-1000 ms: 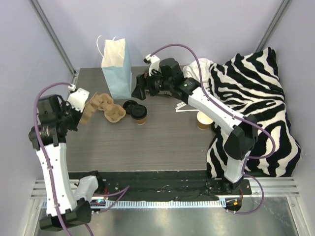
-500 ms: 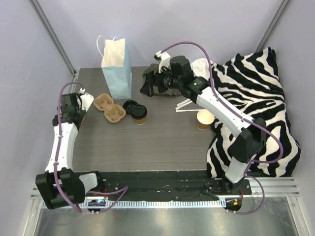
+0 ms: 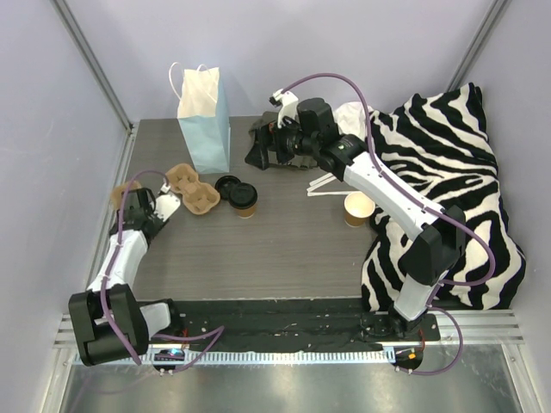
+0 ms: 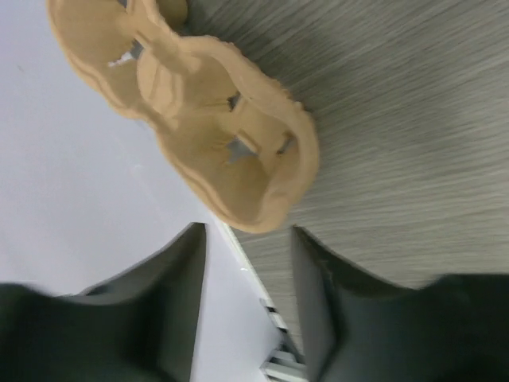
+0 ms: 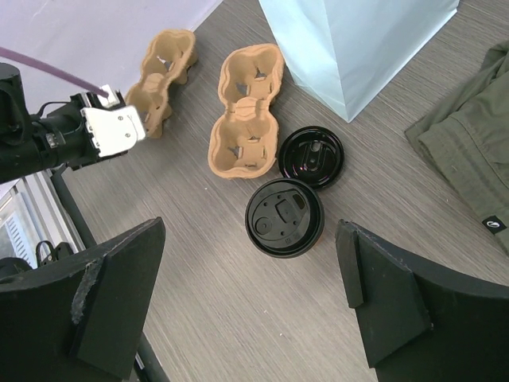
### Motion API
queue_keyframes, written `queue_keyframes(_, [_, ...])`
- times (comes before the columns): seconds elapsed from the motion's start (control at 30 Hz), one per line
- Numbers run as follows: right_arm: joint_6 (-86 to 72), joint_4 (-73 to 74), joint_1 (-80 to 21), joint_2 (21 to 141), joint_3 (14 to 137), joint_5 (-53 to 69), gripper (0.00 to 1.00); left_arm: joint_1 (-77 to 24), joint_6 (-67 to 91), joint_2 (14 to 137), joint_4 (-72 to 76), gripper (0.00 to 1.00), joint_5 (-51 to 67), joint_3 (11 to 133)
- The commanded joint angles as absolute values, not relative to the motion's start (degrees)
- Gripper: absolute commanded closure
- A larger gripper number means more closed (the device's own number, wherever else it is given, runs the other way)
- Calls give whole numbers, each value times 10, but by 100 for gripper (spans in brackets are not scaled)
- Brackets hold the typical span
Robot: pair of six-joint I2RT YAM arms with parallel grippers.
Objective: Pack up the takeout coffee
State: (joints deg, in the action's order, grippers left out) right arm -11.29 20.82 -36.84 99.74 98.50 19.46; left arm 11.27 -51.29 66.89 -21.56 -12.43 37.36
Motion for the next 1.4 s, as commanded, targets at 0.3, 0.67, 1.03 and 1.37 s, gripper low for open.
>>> queue_keyframes(0.3, [-125, 182, -351, 991, 988, 201, 2, 122, -115, 771, -384, 20, 100, 670])
queue_keyframes(0.67, [-136, 171, -335, 991, 976, 208, 2, 143, 215, 954, -262, 31, 159, 694])
queue_keyframes(1.03, [-144, 162, -325, 1001, 963, 212, 2, 143, 264, 1043, -201, 36, 141, 698])
queue_keyframes(1.37, [-142, 158, -321, 1004, 961, 211, 2, 143, 278, 1082, -190, 66, 131, 715])
